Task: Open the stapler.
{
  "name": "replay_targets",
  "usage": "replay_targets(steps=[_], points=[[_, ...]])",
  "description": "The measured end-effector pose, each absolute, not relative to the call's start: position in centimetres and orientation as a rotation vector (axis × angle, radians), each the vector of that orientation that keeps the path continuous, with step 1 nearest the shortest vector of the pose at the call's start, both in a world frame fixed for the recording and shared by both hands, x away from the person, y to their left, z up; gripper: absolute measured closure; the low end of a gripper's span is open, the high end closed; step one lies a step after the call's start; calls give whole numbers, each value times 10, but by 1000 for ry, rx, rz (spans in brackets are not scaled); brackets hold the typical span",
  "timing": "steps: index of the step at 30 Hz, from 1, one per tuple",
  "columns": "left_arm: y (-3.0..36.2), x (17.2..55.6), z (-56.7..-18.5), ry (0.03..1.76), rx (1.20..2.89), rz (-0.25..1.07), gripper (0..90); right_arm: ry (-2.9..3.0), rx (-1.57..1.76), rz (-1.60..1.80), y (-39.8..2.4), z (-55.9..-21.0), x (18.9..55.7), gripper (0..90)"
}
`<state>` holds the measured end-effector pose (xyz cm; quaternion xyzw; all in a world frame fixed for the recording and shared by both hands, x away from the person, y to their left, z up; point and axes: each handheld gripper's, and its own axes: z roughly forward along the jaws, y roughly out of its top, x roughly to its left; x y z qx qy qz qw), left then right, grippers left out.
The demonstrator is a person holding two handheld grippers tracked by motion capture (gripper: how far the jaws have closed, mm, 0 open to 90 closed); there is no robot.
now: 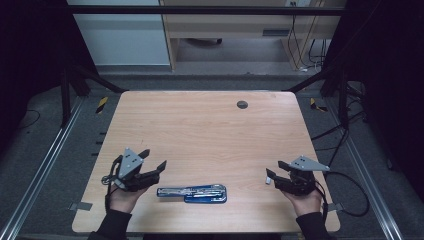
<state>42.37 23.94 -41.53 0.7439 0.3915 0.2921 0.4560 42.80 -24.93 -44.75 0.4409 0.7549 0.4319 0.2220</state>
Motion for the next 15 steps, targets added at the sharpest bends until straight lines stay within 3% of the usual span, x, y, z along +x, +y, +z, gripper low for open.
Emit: replay_targets(steps=[15], points=[[290,408,-453,1122,1814,727,307,2136,1350,1065,-246,-461,434,535]])
